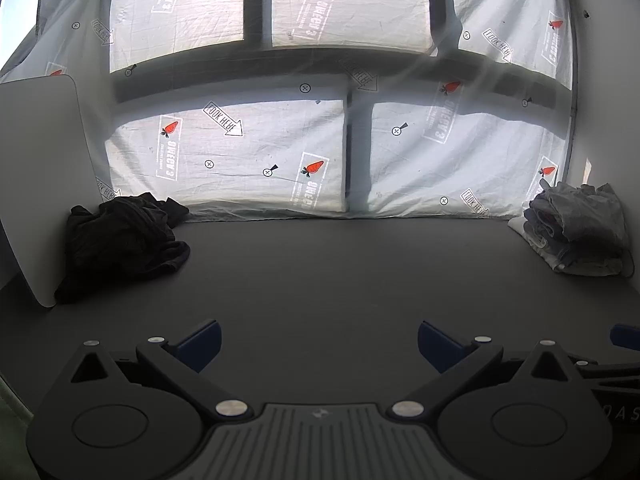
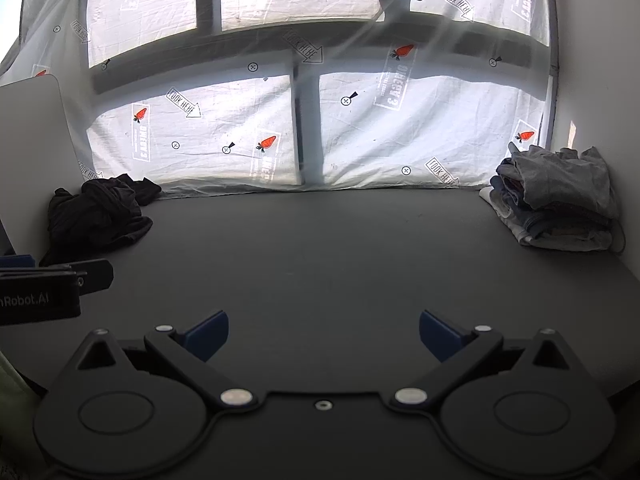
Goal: Fold clothes
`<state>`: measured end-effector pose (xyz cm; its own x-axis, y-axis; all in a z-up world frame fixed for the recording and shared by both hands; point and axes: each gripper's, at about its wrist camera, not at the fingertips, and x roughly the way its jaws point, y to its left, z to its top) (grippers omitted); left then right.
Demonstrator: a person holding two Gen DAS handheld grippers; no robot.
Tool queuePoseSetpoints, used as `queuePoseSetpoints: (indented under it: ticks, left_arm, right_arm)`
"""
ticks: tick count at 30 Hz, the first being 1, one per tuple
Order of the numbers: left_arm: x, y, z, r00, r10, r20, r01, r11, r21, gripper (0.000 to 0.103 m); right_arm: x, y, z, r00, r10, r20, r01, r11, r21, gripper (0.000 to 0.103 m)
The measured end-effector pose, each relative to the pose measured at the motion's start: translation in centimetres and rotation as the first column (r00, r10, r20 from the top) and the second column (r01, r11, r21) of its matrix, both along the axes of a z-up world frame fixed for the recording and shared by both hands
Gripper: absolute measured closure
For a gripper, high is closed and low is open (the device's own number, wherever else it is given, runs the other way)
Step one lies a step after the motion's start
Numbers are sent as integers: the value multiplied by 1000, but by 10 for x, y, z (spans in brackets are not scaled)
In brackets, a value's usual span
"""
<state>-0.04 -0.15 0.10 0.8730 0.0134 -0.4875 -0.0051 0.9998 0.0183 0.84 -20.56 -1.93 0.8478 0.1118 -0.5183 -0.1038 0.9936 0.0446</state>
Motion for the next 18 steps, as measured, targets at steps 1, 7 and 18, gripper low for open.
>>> queuePoseSetpoints:
  ticks: [1,7,18]
  left_arm:
    - [-2,-3,0,1000,0,0,0,1000,0,0]
    - [-5,-10,-1,1000,0,-2,0,1000,0,0]
    - [-4,-5,-1,1000,-2,-2,2,1000,3,0]
  right_arm:
    - [-1,0,0,1000,0,0,0,1000,1,0]
    - [-1,-2,1,1000,-5,0,5,1000,6,0]
    - [-2,-5,1,1000,-12,0,12,1000,11,0]
